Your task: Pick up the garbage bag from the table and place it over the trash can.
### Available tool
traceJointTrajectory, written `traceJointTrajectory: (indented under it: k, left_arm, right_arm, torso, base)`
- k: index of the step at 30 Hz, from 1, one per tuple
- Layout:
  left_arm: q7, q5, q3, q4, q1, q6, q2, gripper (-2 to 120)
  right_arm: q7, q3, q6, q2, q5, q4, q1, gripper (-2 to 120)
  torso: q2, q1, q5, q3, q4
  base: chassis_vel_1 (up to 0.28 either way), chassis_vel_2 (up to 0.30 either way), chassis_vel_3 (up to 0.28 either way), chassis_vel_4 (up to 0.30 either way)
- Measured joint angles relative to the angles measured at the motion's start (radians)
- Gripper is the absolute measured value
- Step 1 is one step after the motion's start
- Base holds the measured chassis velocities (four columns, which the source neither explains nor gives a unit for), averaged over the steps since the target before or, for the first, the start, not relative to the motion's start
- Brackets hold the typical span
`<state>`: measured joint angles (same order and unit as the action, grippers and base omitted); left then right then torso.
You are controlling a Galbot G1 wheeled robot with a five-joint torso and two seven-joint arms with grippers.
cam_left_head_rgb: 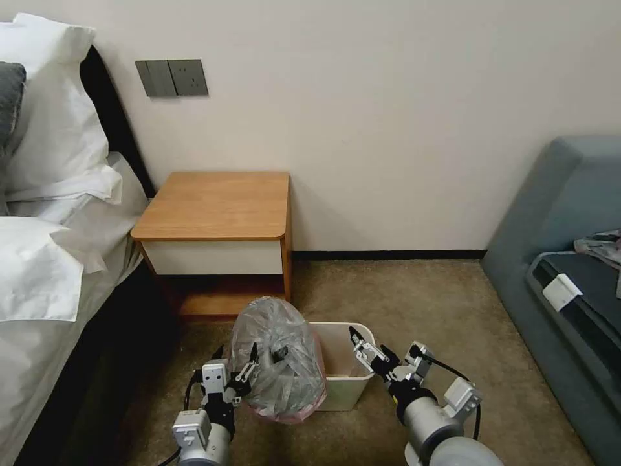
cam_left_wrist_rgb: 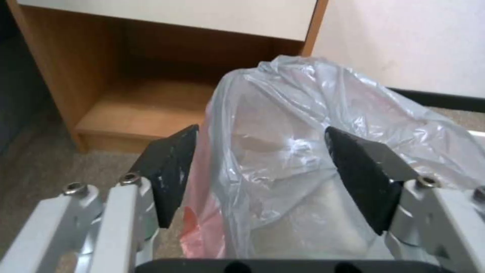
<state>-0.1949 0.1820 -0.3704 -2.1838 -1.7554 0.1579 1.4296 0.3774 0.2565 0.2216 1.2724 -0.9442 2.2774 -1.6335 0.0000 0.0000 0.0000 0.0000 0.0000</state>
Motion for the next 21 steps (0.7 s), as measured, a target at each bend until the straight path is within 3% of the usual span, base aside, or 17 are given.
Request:
traceJointTrajectory:
  k: [21]
  left_arm:
    - [0.021, 0.003, 0.053, 0.061, 0.072, 0.02, -0.012, 61]
  right_arm:
    - [-0.003, -0.025, -0.03, 0.05, 0.08, -0.022, -0.032, 100]
  torso:
    - [0.0, 0.0, 0.0, 0.0, 0.0]
  base:
    - [0.0, 0.0, 0.0, 0.0]
